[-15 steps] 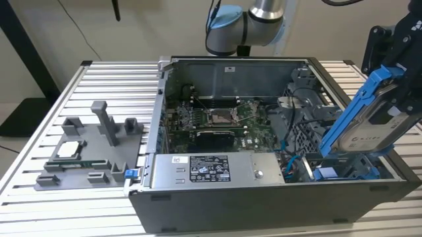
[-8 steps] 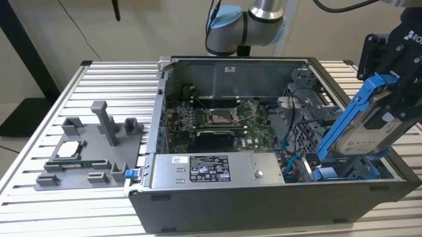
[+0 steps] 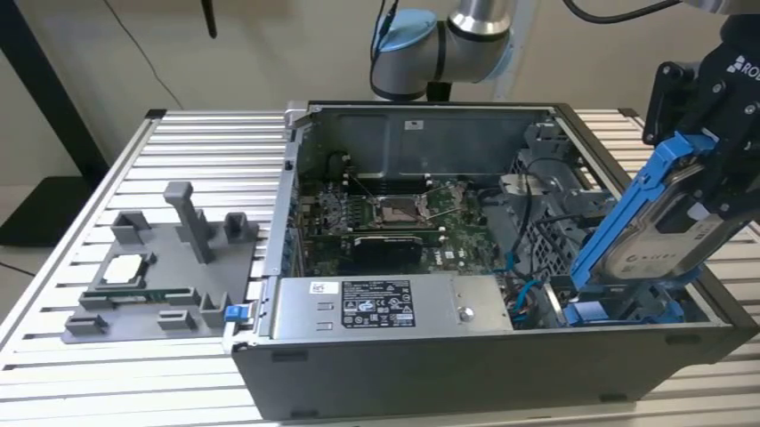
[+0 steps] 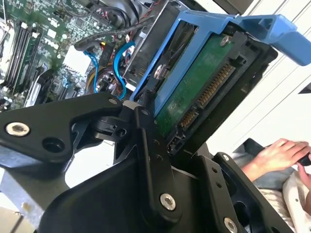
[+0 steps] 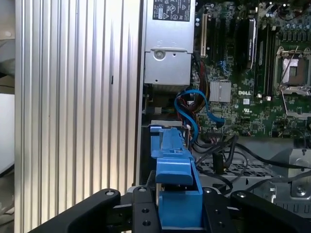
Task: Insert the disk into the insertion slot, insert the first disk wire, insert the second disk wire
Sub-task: 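Insert the disk into the insertion slot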
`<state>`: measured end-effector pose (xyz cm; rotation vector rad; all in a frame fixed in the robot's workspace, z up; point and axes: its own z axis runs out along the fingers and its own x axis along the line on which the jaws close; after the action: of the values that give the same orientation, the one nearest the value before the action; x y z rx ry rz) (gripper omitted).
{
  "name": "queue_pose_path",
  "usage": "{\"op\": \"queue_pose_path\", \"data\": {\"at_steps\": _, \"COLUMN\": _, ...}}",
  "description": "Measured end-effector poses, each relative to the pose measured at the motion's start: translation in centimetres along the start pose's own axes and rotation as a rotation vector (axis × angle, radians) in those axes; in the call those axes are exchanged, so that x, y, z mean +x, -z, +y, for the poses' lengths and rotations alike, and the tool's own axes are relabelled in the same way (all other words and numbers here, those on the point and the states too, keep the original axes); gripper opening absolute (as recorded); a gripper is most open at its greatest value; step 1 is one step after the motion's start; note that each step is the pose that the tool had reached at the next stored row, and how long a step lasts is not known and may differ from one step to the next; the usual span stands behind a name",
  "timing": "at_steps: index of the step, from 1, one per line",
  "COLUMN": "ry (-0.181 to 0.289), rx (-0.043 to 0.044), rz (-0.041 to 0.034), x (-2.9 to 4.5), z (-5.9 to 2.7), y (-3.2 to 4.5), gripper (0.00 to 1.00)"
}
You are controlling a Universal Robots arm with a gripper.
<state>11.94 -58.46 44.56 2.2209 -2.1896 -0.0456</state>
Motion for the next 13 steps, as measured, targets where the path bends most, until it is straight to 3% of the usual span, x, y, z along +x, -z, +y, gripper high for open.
{"op": "queue_pose_path", "data": {"at_steps": 10, "ry": 0.000, "rx": 0.0000, "rz": 0.0002, "x": -0.31, "z": 0.01, "y": -0.14, "gripper": 1.00}}
{"op": "queue_pose_path", "data": {"at_steps": 13, "ry": 0.000, "rx": 0.0001, "rz": -0.0041, "x": -0.35, "z": 0.00, "y": -0.40, "gripper": 1.00}}
